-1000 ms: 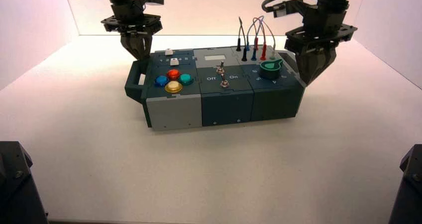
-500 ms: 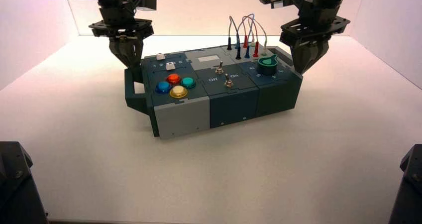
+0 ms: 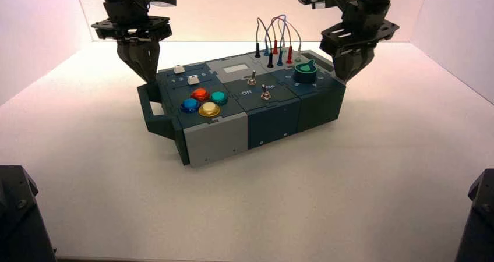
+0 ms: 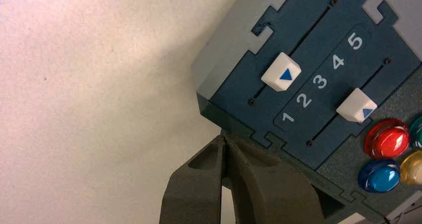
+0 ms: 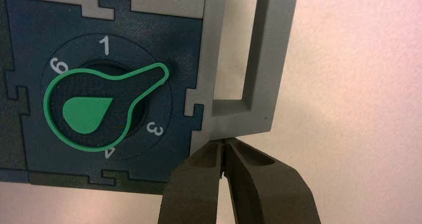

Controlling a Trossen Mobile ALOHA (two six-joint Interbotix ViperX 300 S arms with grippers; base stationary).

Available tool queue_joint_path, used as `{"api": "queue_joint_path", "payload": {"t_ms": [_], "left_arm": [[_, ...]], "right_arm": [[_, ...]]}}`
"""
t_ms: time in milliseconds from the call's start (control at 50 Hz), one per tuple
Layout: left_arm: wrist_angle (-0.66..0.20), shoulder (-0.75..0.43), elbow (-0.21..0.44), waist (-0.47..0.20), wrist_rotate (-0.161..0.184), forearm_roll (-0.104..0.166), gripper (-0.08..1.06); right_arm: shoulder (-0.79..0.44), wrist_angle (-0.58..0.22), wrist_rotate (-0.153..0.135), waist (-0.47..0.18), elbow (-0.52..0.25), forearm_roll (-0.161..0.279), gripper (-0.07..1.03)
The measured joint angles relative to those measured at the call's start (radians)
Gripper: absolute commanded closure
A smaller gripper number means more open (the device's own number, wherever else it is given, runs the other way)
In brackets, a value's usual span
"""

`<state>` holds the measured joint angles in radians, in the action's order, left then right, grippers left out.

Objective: Rotate the box counterclockwise.

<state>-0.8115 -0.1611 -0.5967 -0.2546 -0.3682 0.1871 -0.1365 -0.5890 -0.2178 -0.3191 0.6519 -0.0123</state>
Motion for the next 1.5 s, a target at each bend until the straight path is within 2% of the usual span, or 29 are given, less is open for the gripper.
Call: {"api": "queue_joint_path", "payload": {"t_ms": [560,820,1120,1260,1300,1380,1500], "left_arm": [[0.0,0.034,-0.052,0.0,0.003,0.0,1.01],[-0.006,0.058,-0.086,0.0,0.009,-0.002,1.01],[-0.032,0.075,-0.097,-0.002,0.009,0.003,1.01],[-0.035,0.08,-0.098,-0.012,0.009,0.018,1.01],[-0.026,0.086,-0.098,-0.029,0.014,0.037,1.01],[-0.034,0.087,-0.098,-0.077,0.012,0.057,1.01],[-0.032,0.087,-0.098,-0.097,0.02,0.064,1.01]], "right_arm": [[-0.054,0.044,-0.012,0.002,-0.063,0.0,0.98],[-0.086,0.055,-0.012,0.002,-0.118,0.0,0.98],[-0.135,0.063,-0.014,-0.003,-0.19,0.0,0.98],[-0.16,0.063,-0.014,-0.005,-0.224,0.0,0.98],[-0.167,0.064,-0.012,-0.006,-0.236,0.0,0.98],[-0.179,0.067,-0.012,-0.02,-0.258,0.002,0.98],[-0.19,0.071,-0.012,-0.037,-0.273,0.003,0.98]]}}
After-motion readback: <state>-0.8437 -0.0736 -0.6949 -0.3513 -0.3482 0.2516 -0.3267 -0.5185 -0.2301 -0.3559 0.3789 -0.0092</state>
